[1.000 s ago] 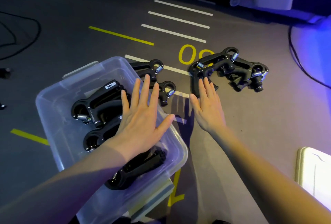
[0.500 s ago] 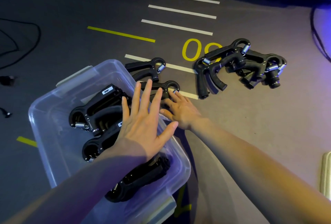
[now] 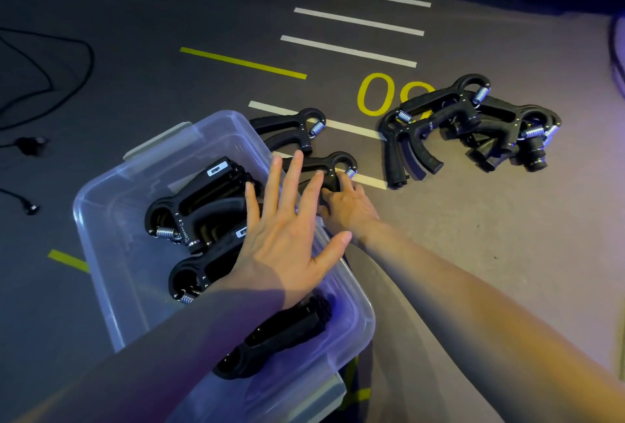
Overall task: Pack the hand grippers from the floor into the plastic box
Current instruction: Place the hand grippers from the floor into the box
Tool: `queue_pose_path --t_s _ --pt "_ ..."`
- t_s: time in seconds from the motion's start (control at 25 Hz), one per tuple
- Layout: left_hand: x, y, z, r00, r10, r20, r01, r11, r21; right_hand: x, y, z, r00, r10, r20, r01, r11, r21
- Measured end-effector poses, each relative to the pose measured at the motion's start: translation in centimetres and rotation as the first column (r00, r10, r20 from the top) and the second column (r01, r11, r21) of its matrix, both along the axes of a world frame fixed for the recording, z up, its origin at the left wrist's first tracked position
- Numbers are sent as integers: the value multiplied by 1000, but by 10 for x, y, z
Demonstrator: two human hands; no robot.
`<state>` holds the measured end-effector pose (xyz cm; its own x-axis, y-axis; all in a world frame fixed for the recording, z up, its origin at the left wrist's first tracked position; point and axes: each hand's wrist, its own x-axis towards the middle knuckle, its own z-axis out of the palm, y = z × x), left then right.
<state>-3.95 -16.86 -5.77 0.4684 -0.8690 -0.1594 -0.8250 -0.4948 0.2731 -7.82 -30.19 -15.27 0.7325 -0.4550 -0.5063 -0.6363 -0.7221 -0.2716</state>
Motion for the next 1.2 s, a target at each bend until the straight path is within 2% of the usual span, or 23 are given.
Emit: queue_pose_path --t_s 0.12,0.32,0.4,0.48,0.56,0.68,0.8,0.88,0.96,1.04,1.12,1.2 --pt "0 1 1 1000 -4 -10 4 1000 7 -11 -1 8 994 -69 85 64 997 53" --pt "1 1 2 1000 -15 -2 15 999 32 -39 -9 24 962 -72 264 97 992 -84" --pt "1 1 4 1000 -12 -5 12 999 31 -50 -11 40 931 -37 364 101 982 -157" --pt "0 1 11 999 -1 -38 1 1000 7 -61 -9 66 885 -58 463 151 974 -167" --pt "3 -2 24 999 8 -39 -12 996 -91 -68 -1 97 832 -74 550 185 971 -150" --pt "17 -6 49 991 -5 131 41 962 -270 -72 21 130 755 -51 654 140 987 -85" --pt "30 2 70 918 11 396 111 953 -283 -70 47 151 724 5 690 56 996 -65" --pt "34 10 78 895 61 443 95 942 -321 -67 64 159 704 66 707 -11 997 -83" --pt "41 21 79 909 96 407 69 926 -372 -64 79 161 696 111 710 -82 994 -75" --pt "46 37 78 945 141 294 -24 929 -369 -64 90 159 669 81 739 -125 992 5" --pt "50 54 73 969 224 100 -176 918 -354 -63 98 152 579 -83 811 -94 981 168" --pt "55 69 64 958 285 -25 -275 893 -356 -60 111 144 477 -310 822 -36 928 371"
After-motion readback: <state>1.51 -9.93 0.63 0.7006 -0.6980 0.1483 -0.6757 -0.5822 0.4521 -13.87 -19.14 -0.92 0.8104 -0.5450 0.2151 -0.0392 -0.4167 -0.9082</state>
